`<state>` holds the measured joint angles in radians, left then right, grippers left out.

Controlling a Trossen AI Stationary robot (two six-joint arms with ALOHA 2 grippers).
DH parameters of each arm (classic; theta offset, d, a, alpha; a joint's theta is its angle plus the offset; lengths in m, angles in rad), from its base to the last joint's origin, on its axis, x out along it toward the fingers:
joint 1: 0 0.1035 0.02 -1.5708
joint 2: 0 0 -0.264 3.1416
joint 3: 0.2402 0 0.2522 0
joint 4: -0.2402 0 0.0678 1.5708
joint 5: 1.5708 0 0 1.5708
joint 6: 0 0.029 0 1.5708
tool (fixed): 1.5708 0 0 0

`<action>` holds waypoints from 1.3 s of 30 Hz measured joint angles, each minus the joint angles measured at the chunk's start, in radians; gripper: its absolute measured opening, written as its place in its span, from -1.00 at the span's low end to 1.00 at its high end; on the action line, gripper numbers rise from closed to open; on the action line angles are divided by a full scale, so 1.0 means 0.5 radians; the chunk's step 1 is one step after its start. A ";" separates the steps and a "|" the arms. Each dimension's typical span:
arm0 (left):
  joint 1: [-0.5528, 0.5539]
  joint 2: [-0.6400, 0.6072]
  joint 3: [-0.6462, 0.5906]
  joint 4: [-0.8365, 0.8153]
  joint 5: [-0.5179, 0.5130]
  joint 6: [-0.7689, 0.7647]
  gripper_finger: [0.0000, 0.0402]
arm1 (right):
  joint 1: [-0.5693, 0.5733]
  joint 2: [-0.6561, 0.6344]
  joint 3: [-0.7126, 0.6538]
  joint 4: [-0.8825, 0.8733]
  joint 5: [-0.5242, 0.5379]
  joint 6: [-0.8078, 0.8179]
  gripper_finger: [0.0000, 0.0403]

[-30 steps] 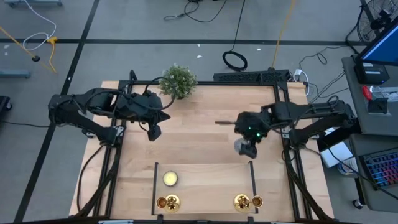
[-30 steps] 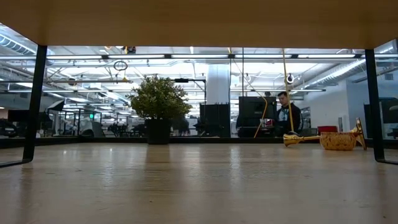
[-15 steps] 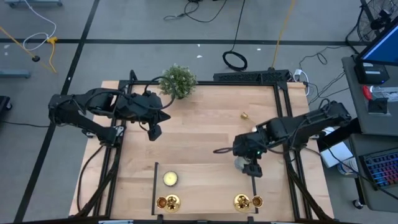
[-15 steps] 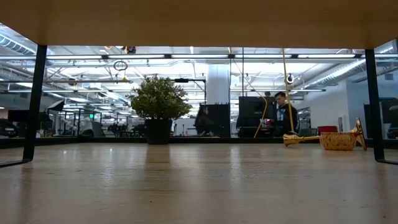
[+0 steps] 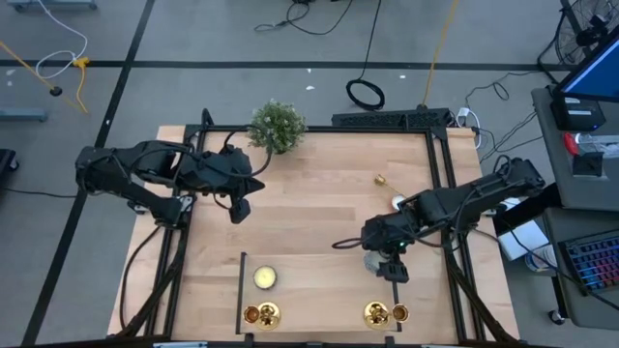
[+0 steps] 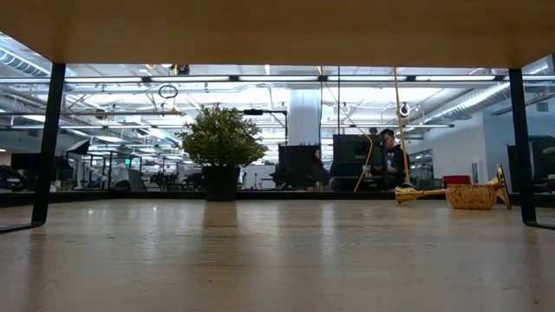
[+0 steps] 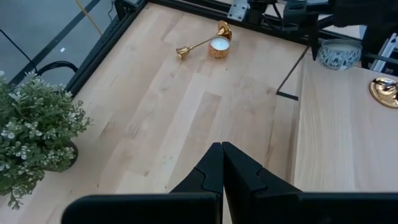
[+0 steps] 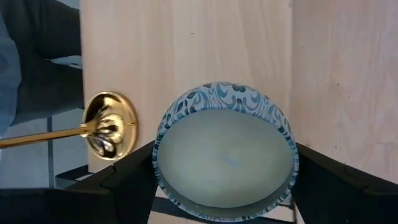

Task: Pick & Place candle stick holders
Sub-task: Put the blue patterned scented candle on the shelf

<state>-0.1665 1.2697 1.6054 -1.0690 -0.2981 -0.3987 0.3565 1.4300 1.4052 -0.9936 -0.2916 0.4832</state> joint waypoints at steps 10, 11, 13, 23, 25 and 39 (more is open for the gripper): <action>-0.016 0.000 0.000 -0.006 0.000 -0.018 -0.99 | -0.002 0.050 0.000 0.008 -0.001 -0.070 0.48; -0.016 0.000 0.000 -0.007 0.001 -0.023 -0.99 | -0.002 0.051 0.000 -0.003 0.004 -0.070 0.48; -0.016 0.000 0.000 -0.007 0.007 -0.037 -0.99 | -0.002 0.052 0.000 -0.027 0.007 -0.070 0.48; -0.035 0.000 0.000 -0.008 0.015 -0.052 -0.99 | 0.059 0.111 0.000 -0.102 0.063 -0.101 0.48; -0.044 0.000 0.000 -0.008 0.016 -0.052 -0.99 | 0.076 0.133 0.000 -0.096 0.057 -0.101 0.48; -0.127 0.000 0.000 -0.008 -0.036 -0.108 -0.99 | 0.103 0.146 -0.001 -0.088 0.104 -0.066 0.48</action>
<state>-0.2300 1.2697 1.6054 -1.0729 -0.3160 -0.4529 0.4080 1.5028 1.4048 -1.0379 -0.2396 0.4502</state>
